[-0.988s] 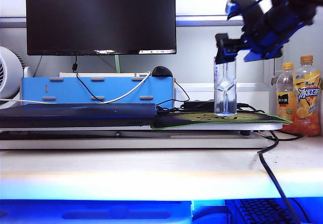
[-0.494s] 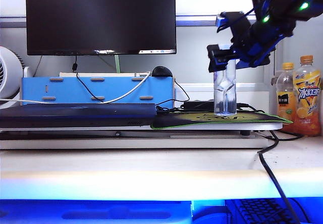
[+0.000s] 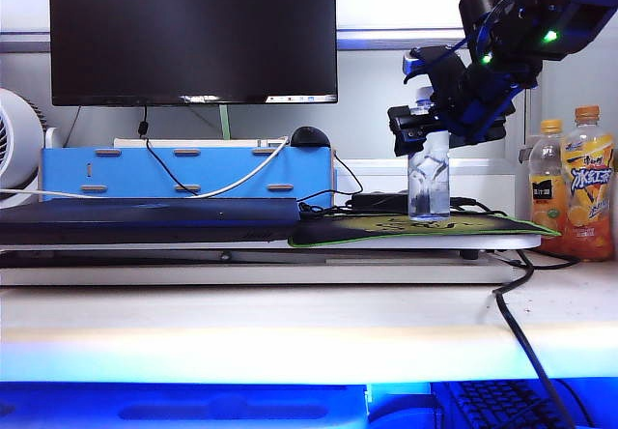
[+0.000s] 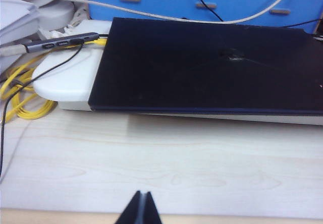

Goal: Pick up the mineral water bottle and place it on the laptop.

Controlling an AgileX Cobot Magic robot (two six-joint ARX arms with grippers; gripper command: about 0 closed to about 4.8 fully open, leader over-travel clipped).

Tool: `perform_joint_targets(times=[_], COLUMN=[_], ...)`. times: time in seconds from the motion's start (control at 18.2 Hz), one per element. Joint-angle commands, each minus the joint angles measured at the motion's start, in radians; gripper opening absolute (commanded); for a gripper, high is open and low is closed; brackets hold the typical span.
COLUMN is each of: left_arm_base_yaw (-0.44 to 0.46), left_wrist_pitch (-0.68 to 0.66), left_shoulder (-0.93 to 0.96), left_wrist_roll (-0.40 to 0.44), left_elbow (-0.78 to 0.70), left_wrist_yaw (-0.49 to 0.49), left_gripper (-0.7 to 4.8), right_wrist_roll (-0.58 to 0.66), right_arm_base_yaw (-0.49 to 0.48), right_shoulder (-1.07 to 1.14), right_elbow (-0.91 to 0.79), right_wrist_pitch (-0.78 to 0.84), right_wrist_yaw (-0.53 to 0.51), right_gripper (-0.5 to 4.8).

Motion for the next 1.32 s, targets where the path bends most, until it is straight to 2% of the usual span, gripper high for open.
perform_joint_targets(times=[0.05,0.16,0.27,0.38,0.82,1.04,1.32], left_arm_base_yaw=[0.0,0.0,0.0,0.0,0.0,0.0,0.0], left_wrist_pitch=[-0.002,-0.002,-0.002,-0.002,-0.002,-0.002,-0.002], left_shoulder=[-0.002,-0.002,-0.002,-0.002,-0.002,-0.002,-0.002], left_wrist_roll=[0.002,0.001,0.002,0.002,0.002,0.001,0.002], left_elbow=[0.0,0.0,0.0,0.0,0.0,0.0,0.0], left_wrist_yaw=[0.003,0.003,0.003,0.003,0.003,0.003,0.003], left_gripper=[-0.02,-0.02,-0.02,-0.02,-0.02,-0.02,-0.02], right_wrist_roll=[-0.005,-0.032,-0.033,-0.033,-0.032,-0.008,0.029], right_arm_base_yaw=[0.0,0.0,0.004,0.006,0.014,0.042,0.169], right_shoulder=[-0.002,-0.003,-0.003,-0.004,-0.074,-0.136,-0.138], right_elbow=[0.005,0.005,0.005,0.005,0.043,0.149,0.314], right_wrist_pitch=[0.017,0.024,0.033,0.034,0.113,0.098,0.031], right_wrist_yaw=[0.084,0.09,0.089,0.075,0.037,-0.075,-0.243], right_gripper=[4.79,4.79,2.19,0.65,0.62,0.62,0.62])
